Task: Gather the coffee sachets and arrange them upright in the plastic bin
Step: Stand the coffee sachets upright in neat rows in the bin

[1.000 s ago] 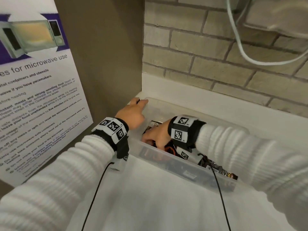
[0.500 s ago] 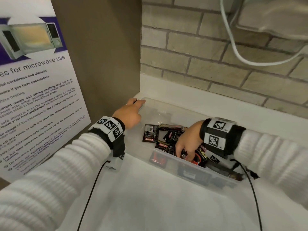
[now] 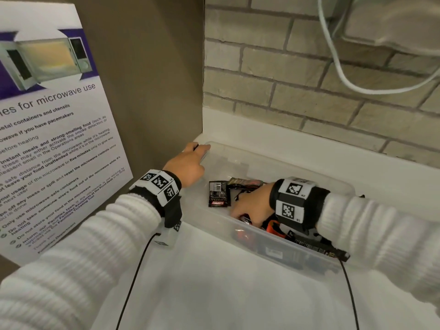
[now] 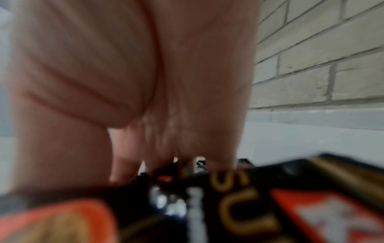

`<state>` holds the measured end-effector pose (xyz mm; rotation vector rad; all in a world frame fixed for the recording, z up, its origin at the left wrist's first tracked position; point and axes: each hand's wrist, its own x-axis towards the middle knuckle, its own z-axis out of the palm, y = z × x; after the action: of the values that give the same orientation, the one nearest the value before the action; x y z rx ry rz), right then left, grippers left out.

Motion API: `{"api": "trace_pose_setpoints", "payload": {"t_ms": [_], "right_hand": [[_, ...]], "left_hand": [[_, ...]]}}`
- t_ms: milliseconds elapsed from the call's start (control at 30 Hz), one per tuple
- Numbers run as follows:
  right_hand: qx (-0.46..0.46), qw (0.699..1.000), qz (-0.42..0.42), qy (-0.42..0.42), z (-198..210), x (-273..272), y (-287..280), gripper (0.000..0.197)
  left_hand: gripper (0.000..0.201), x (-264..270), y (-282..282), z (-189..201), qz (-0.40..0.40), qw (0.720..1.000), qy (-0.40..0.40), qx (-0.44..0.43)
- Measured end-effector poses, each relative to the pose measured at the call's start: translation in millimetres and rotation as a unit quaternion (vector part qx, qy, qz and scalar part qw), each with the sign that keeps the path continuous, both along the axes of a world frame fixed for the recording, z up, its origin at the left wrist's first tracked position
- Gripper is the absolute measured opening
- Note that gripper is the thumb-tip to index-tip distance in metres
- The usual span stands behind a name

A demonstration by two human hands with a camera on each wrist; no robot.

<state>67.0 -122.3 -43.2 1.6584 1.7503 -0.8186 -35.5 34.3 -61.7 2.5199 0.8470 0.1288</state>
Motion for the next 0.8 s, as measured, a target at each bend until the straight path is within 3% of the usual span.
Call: {"api": "trace_pose_setpoints", "payload": {"t_ms": [67, 133, 200, 267, 367, 500, 633, 800], "right_hand": [[-0.054, 0.998, 0.024, -0.02, 5.1, 3.0, -4.9, 0.045], [-0.077, 0.997, -0.008, -0.01, 15.0, 5.1, -10.7, 0.042], [-0.007, 0.995, -0.08, 0.063, 31.1, 8.2, -14.2, 0.038], [0.123, 0.967, -0.169, 0.144, 45.6, 16.0, -10.9, 0.033], [0.229, 0.954, -0.177, 0.086, 50.1, 30.7, 10.1, 0.034], [0.16, 0.983, -0.079, -0.053, 25.4, 31.2, 44.0, 0.052], [0.085, 0.991, -0.014, -0.102, 6.9, 16.6, 54.2, 0.063], [-0.043, 0.989, -0.053, -0.132, 20.3, 38.8, 28.5, 0.05]], "left_hand": [[0.065, 0.5, 0.6, 0.0, 0.001, 1.0, -0.001, 0.001], [0.065, 0.2, -0.2, -0.9, 0.003, 1.0, -0.002, 0.004], [0.065, -0.7, -0.6, -1.5, 0.006, 1.0, -0.004, 0.012], [0.062, -1.3, -1.1, -1.6, 0.011, 1.0, -0.018, 0.009], [0.056, -1.6, -2.2, -0.9, 0.021, 0.999, -0.046, -0.002], [0.056, -1.4, -3.2, 0.6, 0.016, 0.999, -0.039, -0.003], [0.055, -1.8, -3.8, 1.0, 0.012, 0.999, -0.03, 0.009], [0.054, -2.3, -5.4, 1.5, 0.016, 1.0, -0.023, 0.013]]}}
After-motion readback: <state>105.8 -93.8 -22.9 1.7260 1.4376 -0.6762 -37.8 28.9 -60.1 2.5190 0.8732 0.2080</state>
